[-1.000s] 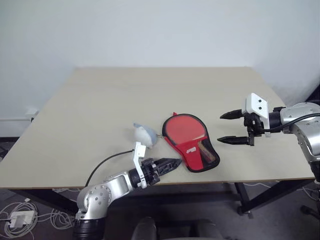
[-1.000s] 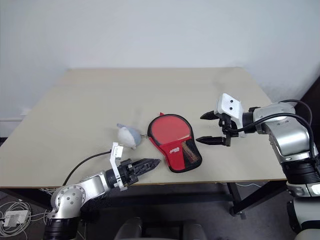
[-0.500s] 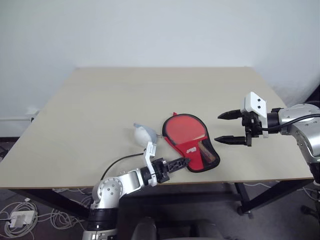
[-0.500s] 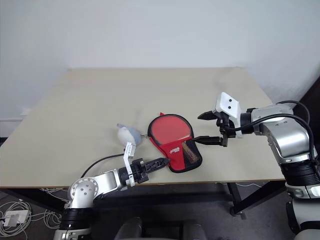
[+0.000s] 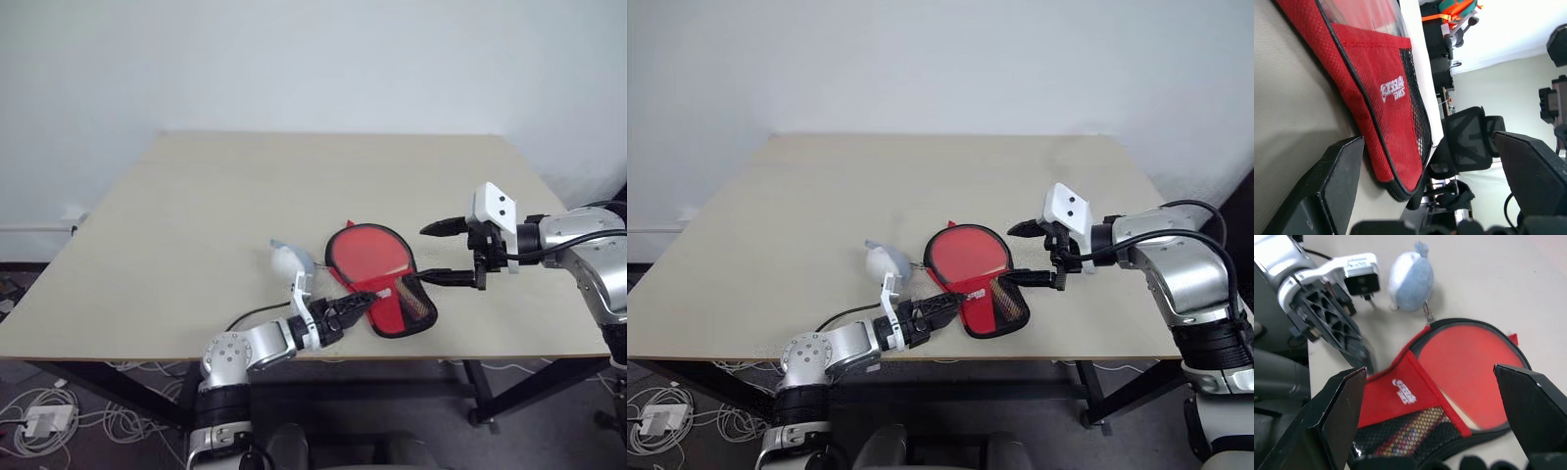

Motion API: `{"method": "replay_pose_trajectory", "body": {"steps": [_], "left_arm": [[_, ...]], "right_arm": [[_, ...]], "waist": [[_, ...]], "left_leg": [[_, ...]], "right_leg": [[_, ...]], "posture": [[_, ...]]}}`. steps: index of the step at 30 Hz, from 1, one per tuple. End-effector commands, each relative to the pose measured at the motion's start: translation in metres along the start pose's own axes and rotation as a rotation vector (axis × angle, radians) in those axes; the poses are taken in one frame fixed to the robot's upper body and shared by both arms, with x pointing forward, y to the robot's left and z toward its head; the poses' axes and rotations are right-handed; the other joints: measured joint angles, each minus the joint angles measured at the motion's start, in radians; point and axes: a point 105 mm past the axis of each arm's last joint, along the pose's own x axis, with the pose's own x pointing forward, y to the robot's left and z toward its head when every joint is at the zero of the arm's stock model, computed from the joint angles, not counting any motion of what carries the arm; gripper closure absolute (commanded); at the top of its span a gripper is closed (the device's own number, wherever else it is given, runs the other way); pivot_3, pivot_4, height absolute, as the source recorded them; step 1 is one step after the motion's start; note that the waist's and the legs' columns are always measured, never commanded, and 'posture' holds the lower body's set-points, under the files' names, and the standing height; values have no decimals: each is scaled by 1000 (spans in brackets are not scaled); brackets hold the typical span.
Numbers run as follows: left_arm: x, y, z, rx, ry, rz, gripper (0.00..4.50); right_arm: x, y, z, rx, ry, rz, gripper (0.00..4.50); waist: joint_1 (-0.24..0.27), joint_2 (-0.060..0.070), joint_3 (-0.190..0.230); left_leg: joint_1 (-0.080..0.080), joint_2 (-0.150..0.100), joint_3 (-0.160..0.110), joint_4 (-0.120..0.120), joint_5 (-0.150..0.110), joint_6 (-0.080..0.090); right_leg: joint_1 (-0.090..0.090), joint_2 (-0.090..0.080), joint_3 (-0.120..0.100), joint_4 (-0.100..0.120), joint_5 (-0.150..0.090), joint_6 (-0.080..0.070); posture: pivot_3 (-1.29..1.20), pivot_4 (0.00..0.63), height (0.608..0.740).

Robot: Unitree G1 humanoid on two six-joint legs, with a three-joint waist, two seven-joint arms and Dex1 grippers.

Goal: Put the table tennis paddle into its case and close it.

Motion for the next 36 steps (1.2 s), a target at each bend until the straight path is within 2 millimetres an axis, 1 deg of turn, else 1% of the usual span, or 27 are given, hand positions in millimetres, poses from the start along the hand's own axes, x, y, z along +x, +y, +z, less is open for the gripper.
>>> {"method": "replay_pose_trajectory", "body": {"steps": [1, 8, 11, 13, 16, 22, 26, 36], "left_arm": [[11, 3, -6, -10, 45, 37, 29], [23, 6, -5, -16, 80, 84, 29], [25, 7, -6, -15, 94, 111, 29], [25, 11, -7, -16, 110, 145, 29], [24, 15, -8, -9, 134, 188, 29], [16, 5, -1, 23, 158, 196, 29], [10, 7, 0, 25, 177, 237, 29], [11, 2, 0, 65, 196, 324, 29]], "right_arm": [[-5, -1, 12, -35, -38, -25, 0], [-3, 0, 14, -29, -46, -26, 0], [-2, 0, 14, -29, -49, -28, 0], [-2, 0, 14, -29, -50, -29, 0], [-1, 0, 15, -29, -53, -28, 0], [1, 0, 15, -28, -56, -32, 0], [3, 1, 14, -24, -61, -32, 0], [5, 2, 13, -16, -68, -41, 0]], "waist": [[0, 0, 0], [0, 0, 0], [0, 1, 0], [0, 1, 0], [0, 1, 0], [-8, 0, 0], [-15, 0, 0], [-20, 0, 0]], "left_leg": [[0, 0, 0, 0, 0, 0], [0, -3, -4, 1, 0, 0], [3, -4, -5, 0, -1, 1], [4, -5, -6, 0, -2, 3], [3, -7, -5, 2, -4, 4], [2, -7, -5, 1, -4, 4], [2, -7, -6, 0, -4, 4], [2, -7, -5, 0, -4, 4]], "right_leg": [[0, 0, 0, 0, 0, 0], [3, 0, 0, -2, 0, 1], [10, 0, 0, -9, 1, 3], [12, 0, 0, -14, 3, 6], [13, -3, 2, -15, 4, 8], [13, -3, 2, -15, 4, 9], [12, -3, 2, -15, 4, 10], [12, -3, 3, -15, 3, 11]], "posture": [[0, 0, 684], [0, 0, 684], [0, 0, 684], [0, 0, 684], [0, 0, 684], [0, 0, 684], [0, 0, 684], [0, 0, 684]]}}
